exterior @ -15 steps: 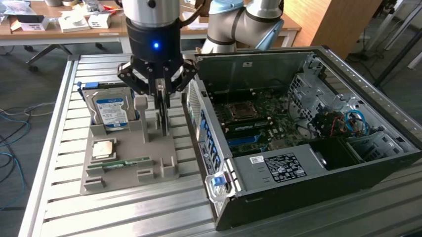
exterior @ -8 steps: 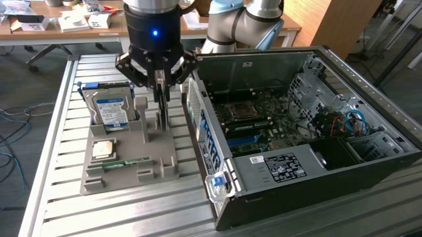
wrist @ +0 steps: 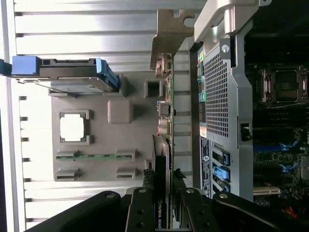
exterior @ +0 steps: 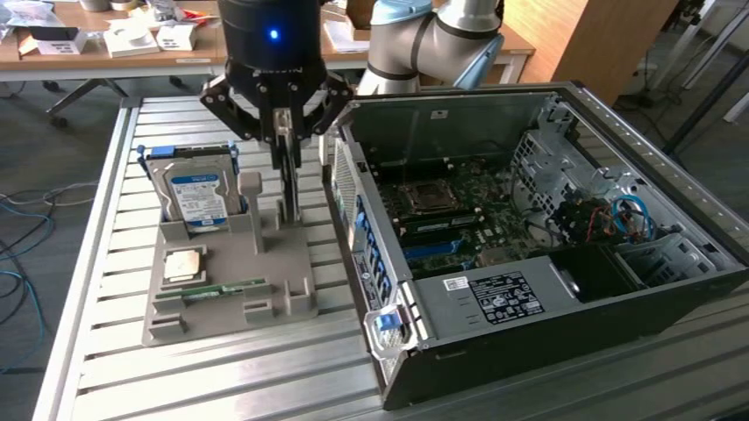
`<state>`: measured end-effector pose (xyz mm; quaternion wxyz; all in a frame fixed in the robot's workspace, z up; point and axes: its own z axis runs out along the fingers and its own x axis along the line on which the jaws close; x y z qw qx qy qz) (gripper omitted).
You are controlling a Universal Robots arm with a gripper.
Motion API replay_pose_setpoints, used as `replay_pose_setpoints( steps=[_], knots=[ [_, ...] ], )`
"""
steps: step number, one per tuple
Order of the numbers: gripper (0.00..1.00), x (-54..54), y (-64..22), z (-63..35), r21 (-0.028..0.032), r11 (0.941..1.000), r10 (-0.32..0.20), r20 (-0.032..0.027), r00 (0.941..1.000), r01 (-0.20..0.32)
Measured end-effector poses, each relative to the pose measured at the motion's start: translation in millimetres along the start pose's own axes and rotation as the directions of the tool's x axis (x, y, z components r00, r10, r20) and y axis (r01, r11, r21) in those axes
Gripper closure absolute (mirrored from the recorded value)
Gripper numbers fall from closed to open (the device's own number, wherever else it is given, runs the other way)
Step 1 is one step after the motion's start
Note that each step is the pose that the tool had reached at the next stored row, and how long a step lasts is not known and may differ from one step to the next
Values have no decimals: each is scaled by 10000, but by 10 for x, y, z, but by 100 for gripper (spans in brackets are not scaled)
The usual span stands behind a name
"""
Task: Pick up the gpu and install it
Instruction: 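Pick up the gpu and move the gpu toward the slot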
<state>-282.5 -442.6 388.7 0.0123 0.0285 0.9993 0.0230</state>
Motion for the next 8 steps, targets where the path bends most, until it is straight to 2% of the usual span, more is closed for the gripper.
replay_pose_setpoints(
  steps=[8],
  knots=[
    [74, -4, 9, -181, 1, 10000, 0, 0, 10000, 0]
  ],
)
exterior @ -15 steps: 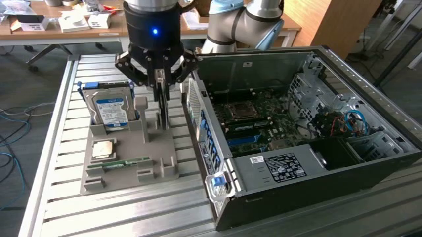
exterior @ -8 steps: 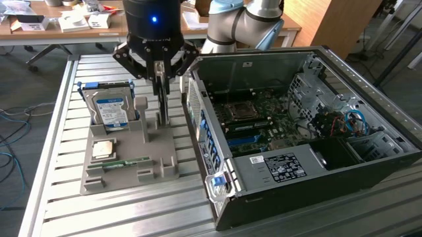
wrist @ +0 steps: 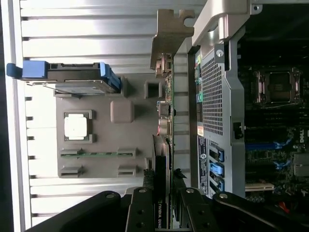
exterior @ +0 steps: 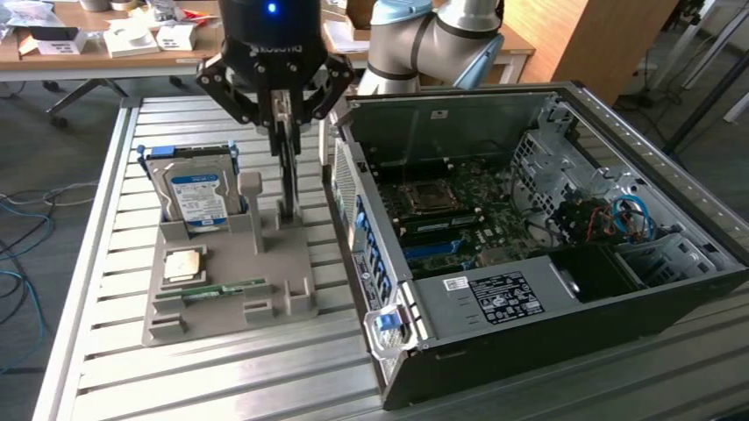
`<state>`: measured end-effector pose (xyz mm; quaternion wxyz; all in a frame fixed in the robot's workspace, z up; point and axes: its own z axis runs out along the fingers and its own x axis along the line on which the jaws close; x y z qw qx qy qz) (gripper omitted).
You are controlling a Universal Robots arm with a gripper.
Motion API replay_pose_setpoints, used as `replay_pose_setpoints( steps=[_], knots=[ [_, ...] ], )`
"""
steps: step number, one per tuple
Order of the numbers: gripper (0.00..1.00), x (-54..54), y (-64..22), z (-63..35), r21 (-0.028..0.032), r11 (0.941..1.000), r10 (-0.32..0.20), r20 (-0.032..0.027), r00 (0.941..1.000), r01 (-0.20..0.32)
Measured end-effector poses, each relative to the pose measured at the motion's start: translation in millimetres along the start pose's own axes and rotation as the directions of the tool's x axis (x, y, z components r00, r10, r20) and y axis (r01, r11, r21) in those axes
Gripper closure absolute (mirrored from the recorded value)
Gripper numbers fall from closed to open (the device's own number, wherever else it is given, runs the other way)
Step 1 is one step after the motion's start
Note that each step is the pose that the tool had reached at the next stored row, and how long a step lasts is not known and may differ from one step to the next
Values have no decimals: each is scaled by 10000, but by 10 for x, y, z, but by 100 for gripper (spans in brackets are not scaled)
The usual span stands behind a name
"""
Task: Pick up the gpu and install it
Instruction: 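Pick up the gpu and move the gpu toward the slot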
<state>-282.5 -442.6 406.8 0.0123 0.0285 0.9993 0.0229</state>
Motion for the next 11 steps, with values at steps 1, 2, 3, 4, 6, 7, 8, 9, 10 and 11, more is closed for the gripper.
replay_pose_setpoints(
  steps=[1, 2, 3, 4, 6, 7, 8, 9, 10, 11],
  knots=[
    [74, 0, 1, -23, 0, 10000, 0, 0, 10000, 0],
    [74, -1, 2, -48, 0, 10000, 0, 0, 10000, 0],
    [74, -1, 3, -69, 0, 10000, 0, 0, 10000, 0],
    [74, -2, 4, -91, 0, 10000, 0, 0, 10000, 0],
    [74, -3, 6, -126, 0, 10000, 0, 0, 10000, 0],
    [74, -3, 6, -141, 0, 10000, 0, 0, 10000, 0],
    [74, -3, 7, -155, -1, 10000, 0, 0, 10000, 0],
    [74, -4, 8, -170, -1, 10000, 0, 0, 10000, 0],
    [74, -4, 9, -186, 0, 10000, 0, 0, 10000, 0],
    [74, -5, 9, -198, 0, 10000, 0, 0, 10000, 0]
  ],
)
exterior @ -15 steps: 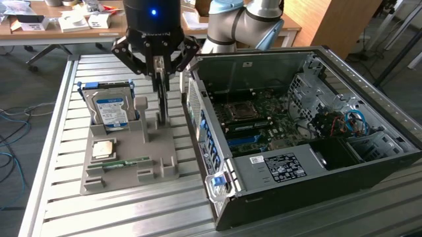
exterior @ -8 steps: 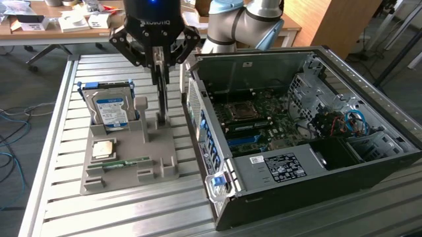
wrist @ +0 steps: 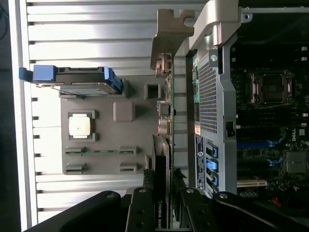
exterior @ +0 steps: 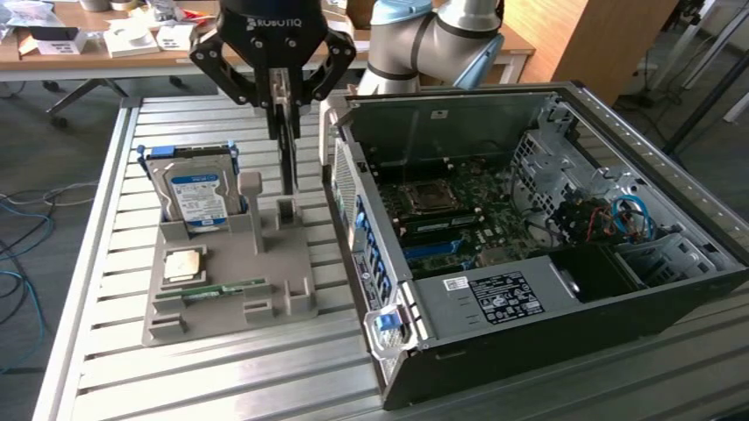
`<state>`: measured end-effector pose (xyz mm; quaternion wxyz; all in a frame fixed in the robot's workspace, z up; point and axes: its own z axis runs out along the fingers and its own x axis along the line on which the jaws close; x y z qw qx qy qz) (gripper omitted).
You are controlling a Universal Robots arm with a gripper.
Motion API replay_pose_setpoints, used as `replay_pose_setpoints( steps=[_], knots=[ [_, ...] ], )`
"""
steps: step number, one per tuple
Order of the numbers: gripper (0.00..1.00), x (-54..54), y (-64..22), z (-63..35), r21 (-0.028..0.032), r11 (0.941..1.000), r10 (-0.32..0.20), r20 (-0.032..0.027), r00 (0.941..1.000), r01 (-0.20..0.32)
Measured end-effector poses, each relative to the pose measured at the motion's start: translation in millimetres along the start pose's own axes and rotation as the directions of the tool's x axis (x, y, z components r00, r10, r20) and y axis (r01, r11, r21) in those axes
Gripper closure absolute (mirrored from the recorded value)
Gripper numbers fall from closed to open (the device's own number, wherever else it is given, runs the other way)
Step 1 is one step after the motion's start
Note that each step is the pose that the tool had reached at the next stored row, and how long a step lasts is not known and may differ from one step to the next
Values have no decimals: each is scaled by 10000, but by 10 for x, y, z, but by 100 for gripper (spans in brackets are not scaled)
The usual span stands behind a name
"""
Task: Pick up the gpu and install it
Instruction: 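Pick up the gpu and move the gpu toward the slot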
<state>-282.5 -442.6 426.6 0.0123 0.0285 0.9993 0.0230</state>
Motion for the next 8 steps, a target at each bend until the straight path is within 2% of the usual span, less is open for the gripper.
replay_pose_setpoints(
  steps=[8],
  knots=[
    [74, -1, 0, -5, 1, 10000, 0, -1, 10000, 0]
  ],
)
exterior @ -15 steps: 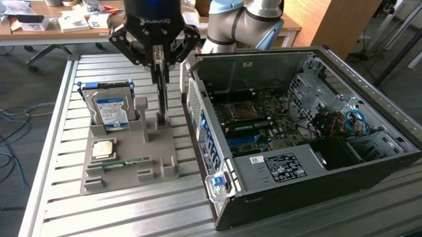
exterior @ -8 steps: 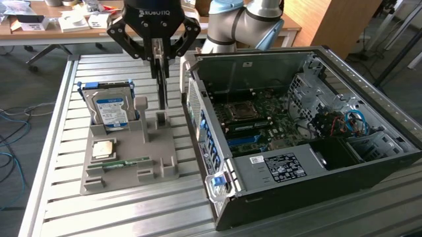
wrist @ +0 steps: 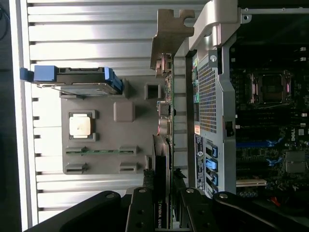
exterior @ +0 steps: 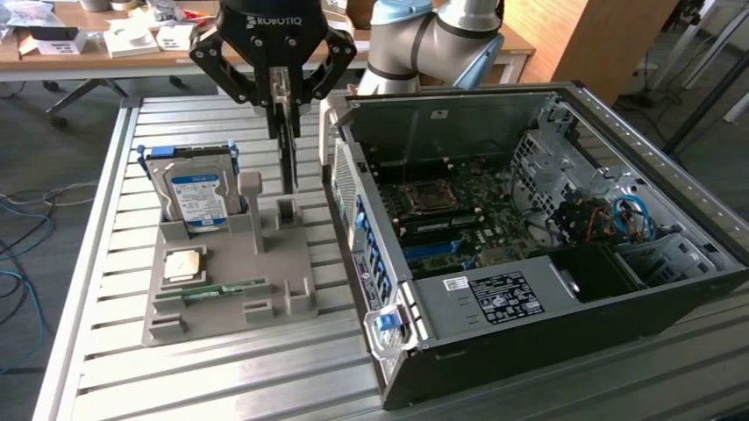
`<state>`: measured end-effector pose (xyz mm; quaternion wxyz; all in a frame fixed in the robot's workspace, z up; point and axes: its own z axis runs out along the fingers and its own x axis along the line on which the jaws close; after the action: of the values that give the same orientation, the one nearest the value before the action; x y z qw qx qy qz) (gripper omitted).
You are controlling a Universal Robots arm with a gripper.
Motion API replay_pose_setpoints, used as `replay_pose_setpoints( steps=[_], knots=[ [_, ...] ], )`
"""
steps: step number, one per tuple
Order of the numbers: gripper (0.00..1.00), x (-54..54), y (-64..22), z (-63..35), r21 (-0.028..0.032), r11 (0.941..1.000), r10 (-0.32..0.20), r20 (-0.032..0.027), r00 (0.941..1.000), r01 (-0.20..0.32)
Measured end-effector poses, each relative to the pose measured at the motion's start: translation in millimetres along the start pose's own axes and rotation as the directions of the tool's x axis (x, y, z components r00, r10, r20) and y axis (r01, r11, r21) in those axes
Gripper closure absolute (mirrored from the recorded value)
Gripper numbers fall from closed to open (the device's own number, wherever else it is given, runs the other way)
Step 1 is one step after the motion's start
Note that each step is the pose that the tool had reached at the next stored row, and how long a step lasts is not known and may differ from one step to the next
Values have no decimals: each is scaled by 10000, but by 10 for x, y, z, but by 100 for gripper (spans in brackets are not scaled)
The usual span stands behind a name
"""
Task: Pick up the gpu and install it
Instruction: 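Pick up the gpu and move the gpu toward the slot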
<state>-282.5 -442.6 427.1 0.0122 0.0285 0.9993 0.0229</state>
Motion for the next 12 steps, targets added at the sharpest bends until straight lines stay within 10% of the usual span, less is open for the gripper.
replay_pose_setpoints(
  steps=[12],
  knots=[
    [74, -109, 6, 3, 0, 10000, -1, 0, 10000, 1]
  ],
)
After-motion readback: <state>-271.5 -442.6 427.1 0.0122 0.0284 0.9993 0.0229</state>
